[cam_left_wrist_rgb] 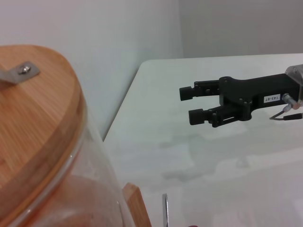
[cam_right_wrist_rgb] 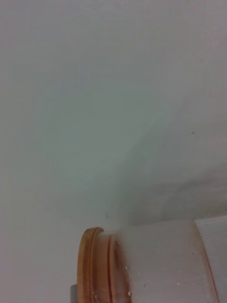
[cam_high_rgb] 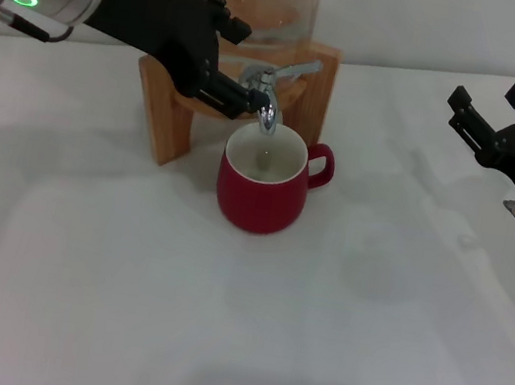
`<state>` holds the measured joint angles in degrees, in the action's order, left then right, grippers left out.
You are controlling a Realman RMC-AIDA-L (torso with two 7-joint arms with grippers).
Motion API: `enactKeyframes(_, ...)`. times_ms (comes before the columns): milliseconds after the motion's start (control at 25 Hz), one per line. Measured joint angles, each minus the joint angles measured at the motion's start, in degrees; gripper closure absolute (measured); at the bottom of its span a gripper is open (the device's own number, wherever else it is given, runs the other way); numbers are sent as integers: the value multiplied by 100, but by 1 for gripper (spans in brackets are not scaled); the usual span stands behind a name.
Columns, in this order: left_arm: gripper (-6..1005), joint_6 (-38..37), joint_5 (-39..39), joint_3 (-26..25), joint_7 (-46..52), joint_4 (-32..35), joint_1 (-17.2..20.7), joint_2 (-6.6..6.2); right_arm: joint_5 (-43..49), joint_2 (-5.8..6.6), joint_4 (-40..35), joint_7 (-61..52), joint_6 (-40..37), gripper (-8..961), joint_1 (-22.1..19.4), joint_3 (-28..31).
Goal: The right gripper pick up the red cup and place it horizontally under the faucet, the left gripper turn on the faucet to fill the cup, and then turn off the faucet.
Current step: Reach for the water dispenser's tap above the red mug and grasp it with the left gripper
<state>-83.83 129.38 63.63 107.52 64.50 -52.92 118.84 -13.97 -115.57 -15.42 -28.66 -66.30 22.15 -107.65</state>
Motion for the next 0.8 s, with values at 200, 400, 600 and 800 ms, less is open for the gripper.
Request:
enactKeyframes(200, 141, 49, 3, 0, -90, -132, -73, 2, 0, -1, -23, 19, -1, 80, -5, -65)
enactKeyframes(400, 141, 159, 6, 8, -205, -314, -146, 9, 0, -1, -23, 41, 11, 80, 11, -91)
enactKeyframes(600, 141, 284, 21, 66, -360, -517, -238, 9, 0, -1, -23, 43, -3, 81, 20, -142)
enactKeyframes(800, 141, 374, 24, 89, -485, -691, -321, 7, 0, -7, -42, 44, 7, 81, 20, -200)
